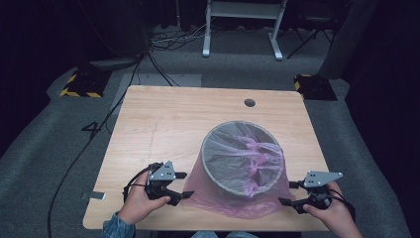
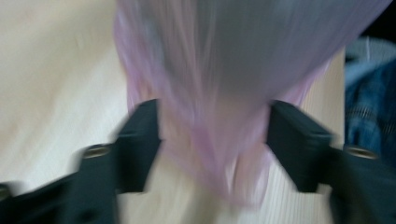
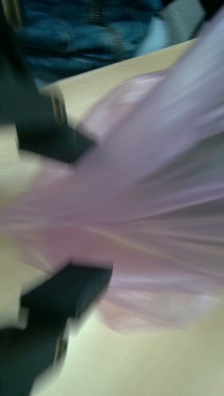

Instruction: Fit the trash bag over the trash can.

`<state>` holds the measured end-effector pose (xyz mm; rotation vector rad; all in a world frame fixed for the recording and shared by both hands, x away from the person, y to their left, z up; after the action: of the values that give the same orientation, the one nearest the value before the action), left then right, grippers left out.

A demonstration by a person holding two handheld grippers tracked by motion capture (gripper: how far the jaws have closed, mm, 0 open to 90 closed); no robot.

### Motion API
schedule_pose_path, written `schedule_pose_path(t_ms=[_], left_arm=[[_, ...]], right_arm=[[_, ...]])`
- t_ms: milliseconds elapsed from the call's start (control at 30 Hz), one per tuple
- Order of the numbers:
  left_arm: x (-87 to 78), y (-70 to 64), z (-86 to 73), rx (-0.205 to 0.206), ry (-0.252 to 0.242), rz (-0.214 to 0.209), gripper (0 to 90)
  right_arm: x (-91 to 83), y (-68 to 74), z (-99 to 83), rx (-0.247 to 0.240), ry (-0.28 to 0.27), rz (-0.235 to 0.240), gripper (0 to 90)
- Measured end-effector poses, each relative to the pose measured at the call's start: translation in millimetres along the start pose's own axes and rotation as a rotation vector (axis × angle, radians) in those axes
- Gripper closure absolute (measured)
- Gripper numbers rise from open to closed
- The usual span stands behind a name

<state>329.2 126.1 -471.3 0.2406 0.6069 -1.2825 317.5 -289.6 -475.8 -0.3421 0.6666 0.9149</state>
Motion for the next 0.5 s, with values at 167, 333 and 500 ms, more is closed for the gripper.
schedule_pose_path(t_ms=[167,333,500], left_arm=[[9.4,-3.1,28.4,0.057,-0.016,-0.035,57.5],[21.8,7.0,18.2,0.003,0.108,-0.010,90.0],[23.2,11.1,7.9,-0.045,0.104,-0.013,90.0]], right_arm=[[-7.7,17.9,35.8,-0.083,-0.101,0.066,64.6],[-0.2,15.2,42.3,-0.081,-0.057,0.068,89.8],[16.4,2.0,23.9,0.023,-0.057,0.099,90.0]])
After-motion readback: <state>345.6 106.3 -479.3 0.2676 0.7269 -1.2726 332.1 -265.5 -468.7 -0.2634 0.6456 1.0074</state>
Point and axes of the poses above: each handheld gripper's, and its own axes: x roughly forward along the jaws, z roughly out of its top, y roughly to its left, the point moved 4 cm from there along x, roughly forward along the jaws, and after that the axes turned 7 degrees about -z, right-handed, at the moved point
